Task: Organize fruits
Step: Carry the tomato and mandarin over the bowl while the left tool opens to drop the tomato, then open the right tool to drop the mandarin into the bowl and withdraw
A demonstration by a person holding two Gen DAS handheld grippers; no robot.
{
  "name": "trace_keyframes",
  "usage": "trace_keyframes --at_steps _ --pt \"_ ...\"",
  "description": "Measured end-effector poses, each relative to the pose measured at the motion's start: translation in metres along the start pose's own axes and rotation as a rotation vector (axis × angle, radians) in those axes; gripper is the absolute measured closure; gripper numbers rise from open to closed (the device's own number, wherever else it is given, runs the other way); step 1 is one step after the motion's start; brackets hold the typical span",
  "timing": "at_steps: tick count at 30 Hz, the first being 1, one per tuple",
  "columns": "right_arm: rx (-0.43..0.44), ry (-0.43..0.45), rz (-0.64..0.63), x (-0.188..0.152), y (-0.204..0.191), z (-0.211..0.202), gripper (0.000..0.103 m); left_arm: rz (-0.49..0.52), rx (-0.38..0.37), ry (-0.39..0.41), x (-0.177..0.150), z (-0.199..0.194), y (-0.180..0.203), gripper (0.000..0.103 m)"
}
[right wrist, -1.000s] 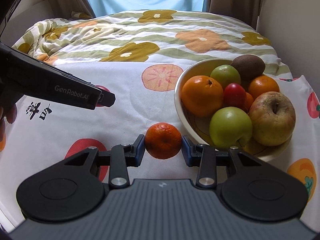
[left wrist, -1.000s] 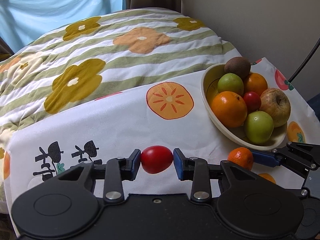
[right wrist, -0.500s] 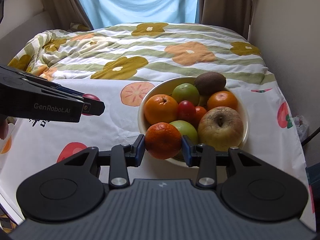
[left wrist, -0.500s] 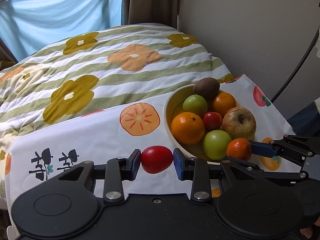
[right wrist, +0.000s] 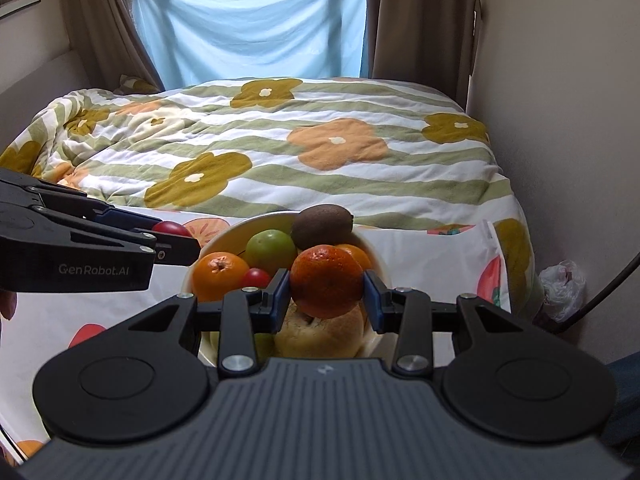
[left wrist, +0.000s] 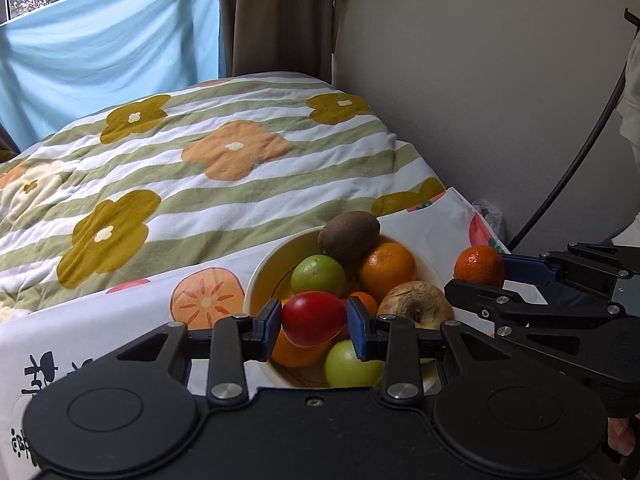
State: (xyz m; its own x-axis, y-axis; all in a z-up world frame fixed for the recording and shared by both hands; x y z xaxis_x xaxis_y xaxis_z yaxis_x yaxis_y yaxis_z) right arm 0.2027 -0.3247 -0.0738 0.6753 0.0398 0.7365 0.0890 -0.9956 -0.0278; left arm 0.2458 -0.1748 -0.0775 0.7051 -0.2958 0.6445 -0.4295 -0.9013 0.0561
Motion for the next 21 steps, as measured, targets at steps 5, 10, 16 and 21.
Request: trace_keyframes --at_steps 5,10,16,21 --pt "0.004 -0.003 0.000 0.005 0.023 0.010 0.049 0.013 0.004 -0.001 0.013 0.022 0.017 0.064" --pt "0.014 -0.013 -0.001 0.007 0.043 0.024 0.049 0.024 0.014 -0.015 0.020 0.048 0.027 0.064" --pt "0.031 -0.021 -0.006 0.010 0.053 0.035 0.049 0.031 0.034 -0.022 0.020 0.068 0.031 0.062" --pt "0.047 -0.024 0.000 0.014 0.058 0.042 0.050 0.042 0.085 0.022 0.016 0.054 0.028 0.017"
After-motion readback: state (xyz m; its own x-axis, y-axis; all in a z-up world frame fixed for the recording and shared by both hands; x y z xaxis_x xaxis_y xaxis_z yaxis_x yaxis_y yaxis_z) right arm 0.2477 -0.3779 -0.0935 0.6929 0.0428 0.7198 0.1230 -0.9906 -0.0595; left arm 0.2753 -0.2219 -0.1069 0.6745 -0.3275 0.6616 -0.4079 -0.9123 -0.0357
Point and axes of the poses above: each gripper's, at about its wrist camera, not at the fingertips, and z roughly the way its jaws point, y to its right, x to its top, the point moved 3 cm from there along z, roughly the way its jaws point
